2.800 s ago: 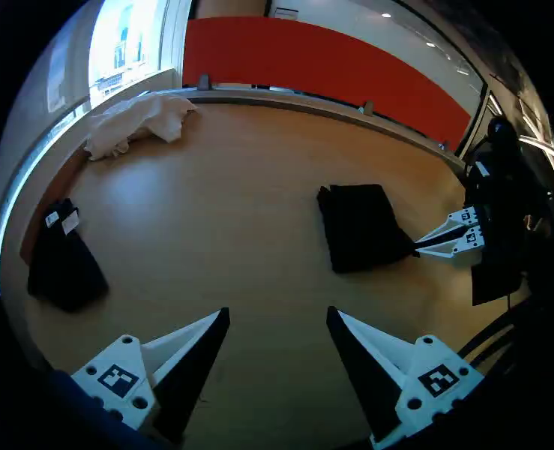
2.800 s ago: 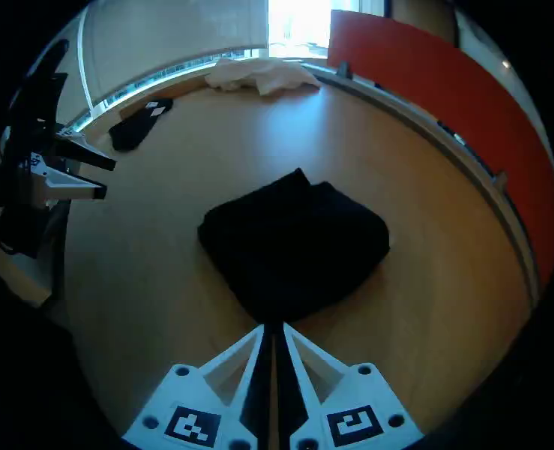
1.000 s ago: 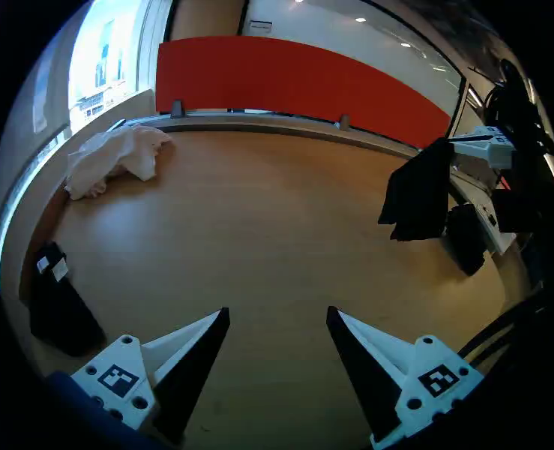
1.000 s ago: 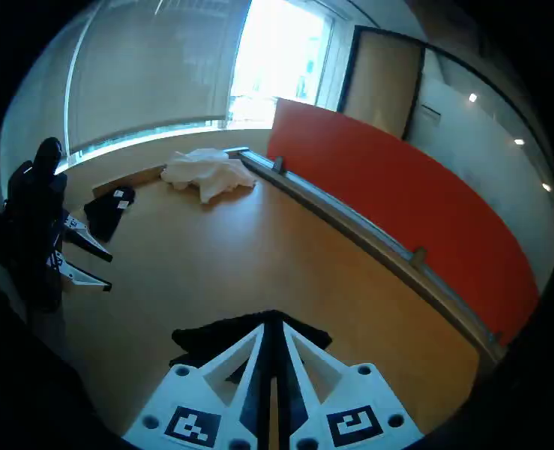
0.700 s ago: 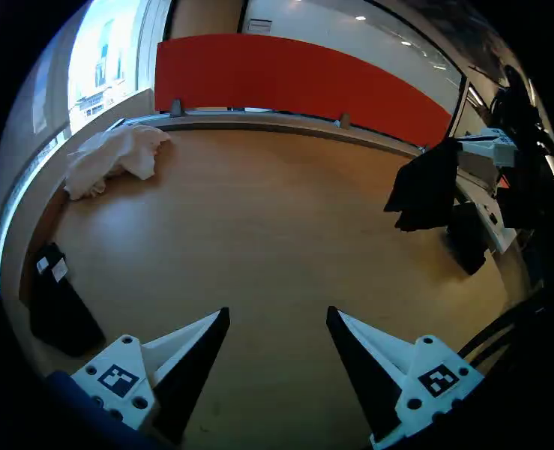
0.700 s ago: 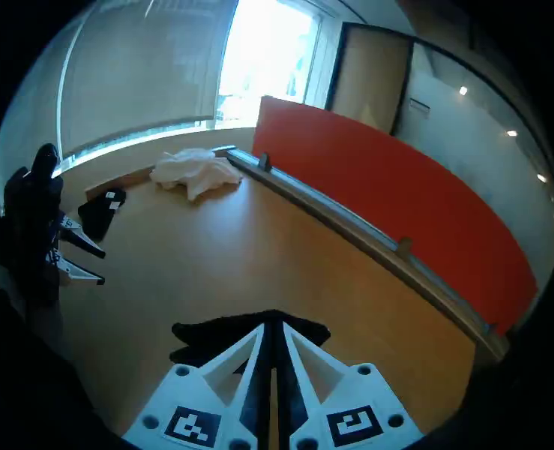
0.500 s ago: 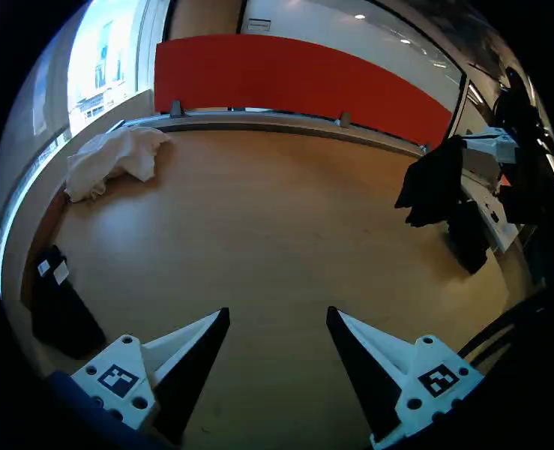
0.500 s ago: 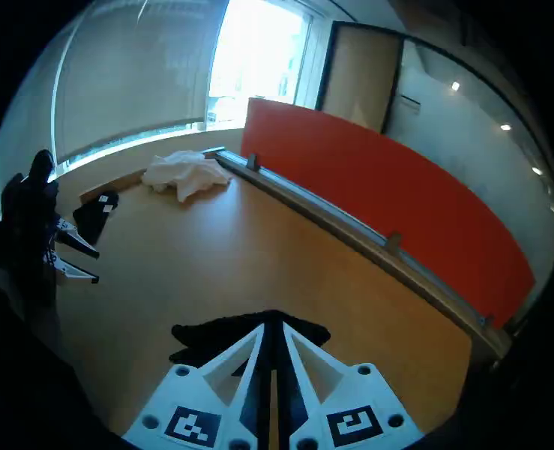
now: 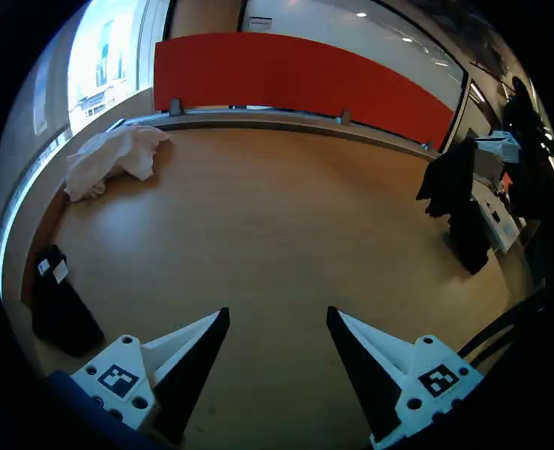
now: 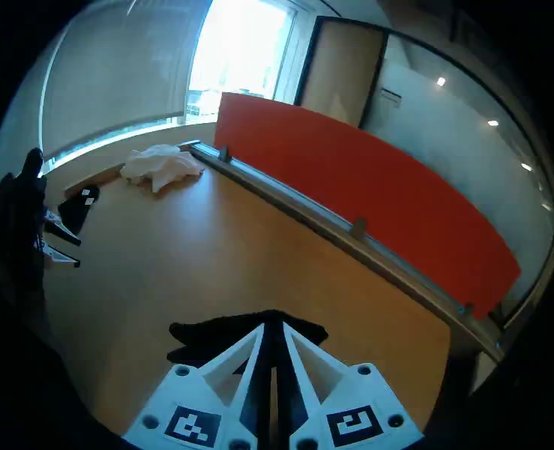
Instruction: Fold towel
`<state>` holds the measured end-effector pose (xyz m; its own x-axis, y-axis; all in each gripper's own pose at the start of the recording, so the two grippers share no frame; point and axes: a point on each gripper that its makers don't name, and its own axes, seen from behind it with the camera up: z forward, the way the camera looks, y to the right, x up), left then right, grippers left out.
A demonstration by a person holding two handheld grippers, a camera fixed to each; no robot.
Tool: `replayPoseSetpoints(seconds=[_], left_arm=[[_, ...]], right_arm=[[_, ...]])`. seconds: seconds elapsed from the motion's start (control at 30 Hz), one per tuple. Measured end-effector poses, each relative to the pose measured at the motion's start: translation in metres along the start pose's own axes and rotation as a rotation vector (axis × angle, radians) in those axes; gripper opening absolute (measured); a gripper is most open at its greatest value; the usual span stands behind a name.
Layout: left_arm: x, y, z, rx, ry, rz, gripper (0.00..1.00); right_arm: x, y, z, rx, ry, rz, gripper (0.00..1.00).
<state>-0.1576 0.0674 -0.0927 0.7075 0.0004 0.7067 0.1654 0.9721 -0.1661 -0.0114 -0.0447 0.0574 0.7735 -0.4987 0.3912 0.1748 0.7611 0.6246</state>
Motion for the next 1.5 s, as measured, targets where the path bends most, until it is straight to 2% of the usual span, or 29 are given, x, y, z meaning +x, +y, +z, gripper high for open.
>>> replayPoseSetpoints(seconds=[0.4, 0.8, 1.1, 1.5], left_arm=[[0.000, 0.002, -0.001, 0.019, -0.007, 0.008, 0.96], [0.000, 0.008, -0.002, 0.026, -0.015, 0.018, 0.96], [-0.001, 0.018, 0.000, 0.022, -0.020, 0.031, 0.96], [-0.001, 0.028, 0.001, 0.015, -0.025, 0.042, 0.96]], right_arm=[[-0.026, 0.053, -0.022, -0.067, -0.037, -0.001, 0.02], [-0.048, 0.095, -0.039, -0.121, -0.066, 0.022, 0.02], [-0.072, 0.116, -0.050, -0.149, -0.094, 0.043, 0.02], [-0.103, 0.124, -0.068, -0.175, -0.124, 0.069, 0.03]])
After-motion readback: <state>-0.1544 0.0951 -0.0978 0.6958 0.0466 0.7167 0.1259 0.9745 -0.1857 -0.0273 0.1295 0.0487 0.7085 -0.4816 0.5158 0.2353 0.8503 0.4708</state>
